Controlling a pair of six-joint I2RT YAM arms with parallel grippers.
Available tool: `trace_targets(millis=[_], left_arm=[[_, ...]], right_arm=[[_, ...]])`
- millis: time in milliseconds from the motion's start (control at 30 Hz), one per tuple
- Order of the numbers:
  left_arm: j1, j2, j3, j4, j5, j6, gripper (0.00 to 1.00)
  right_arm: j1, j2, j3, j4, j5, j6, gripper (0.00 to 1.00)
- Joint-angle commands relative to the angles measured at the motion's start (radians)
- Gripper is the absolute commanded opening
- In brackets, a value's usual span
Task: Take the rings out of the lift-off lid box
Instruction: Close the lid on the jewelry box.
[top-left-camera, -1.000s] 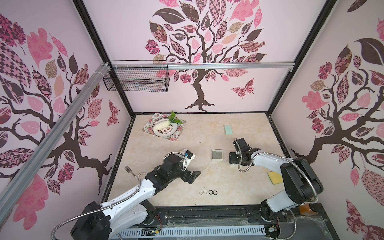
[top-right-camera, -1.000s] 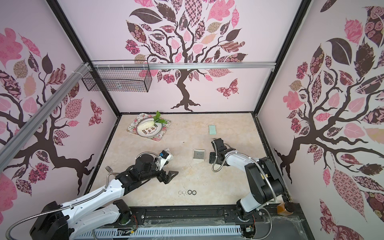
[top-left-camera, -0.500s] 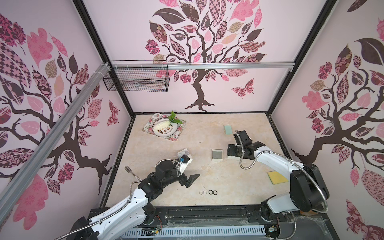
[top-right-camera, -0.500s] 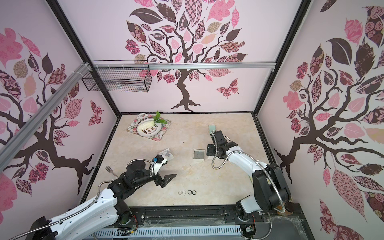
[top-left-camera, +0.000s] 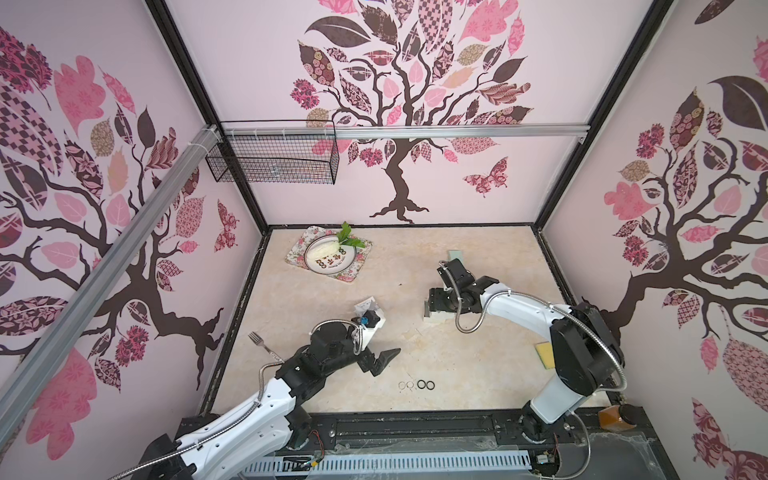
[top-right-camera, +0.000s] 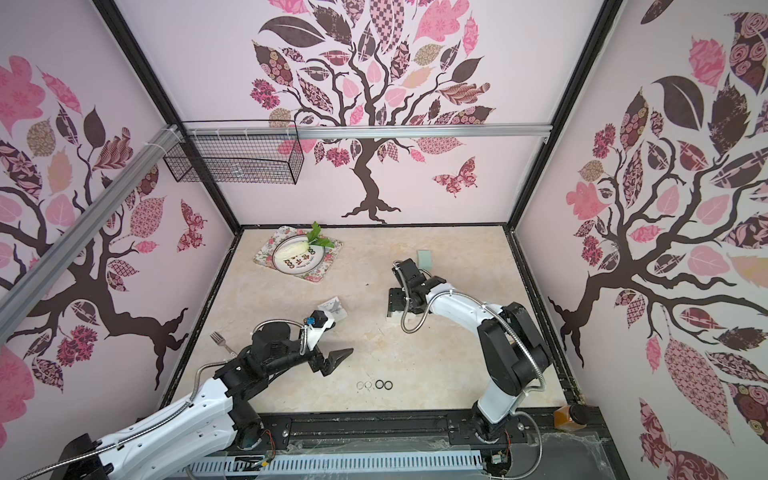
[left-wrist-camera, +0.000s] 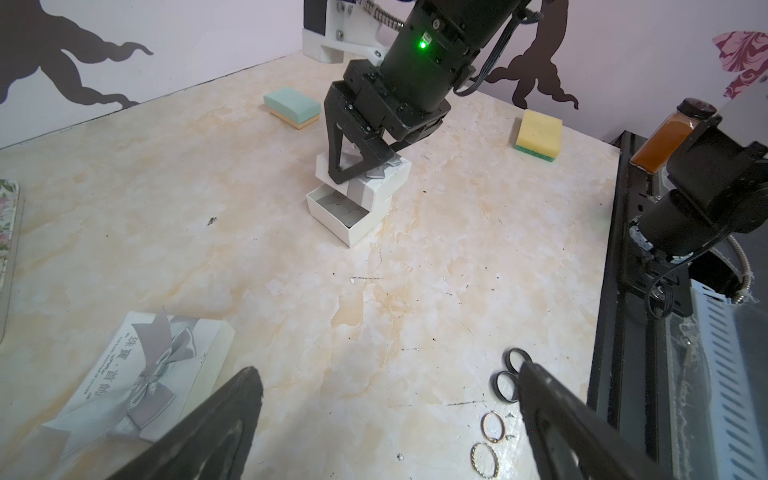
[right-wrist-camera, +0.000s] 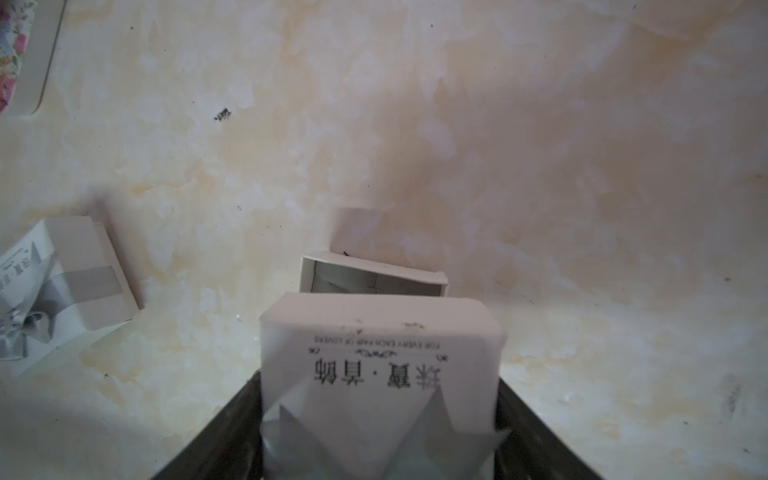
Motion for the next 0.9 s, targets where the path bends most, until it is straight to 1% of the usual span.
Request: trace_targets(millis=[0,533,867], left_arm=[[-0.005,-0.01,-0.021,0.013,-0.005,0.015,0.98],[-0.005,-0.01,-0.019,0.014,0.002,0.014,0.98],[-0.006,-0.012,-0.022,0.015,0.008,0.014,0.98]], right_arm=[[0.012,0.031,0.034,-0.002,0.012,0.034,0.76],[0.032,0.096,0.065,0.022,0.059,0.095,0.78],[0.046,0.109,0.074,0.016,0.085,0.087,0.78]])
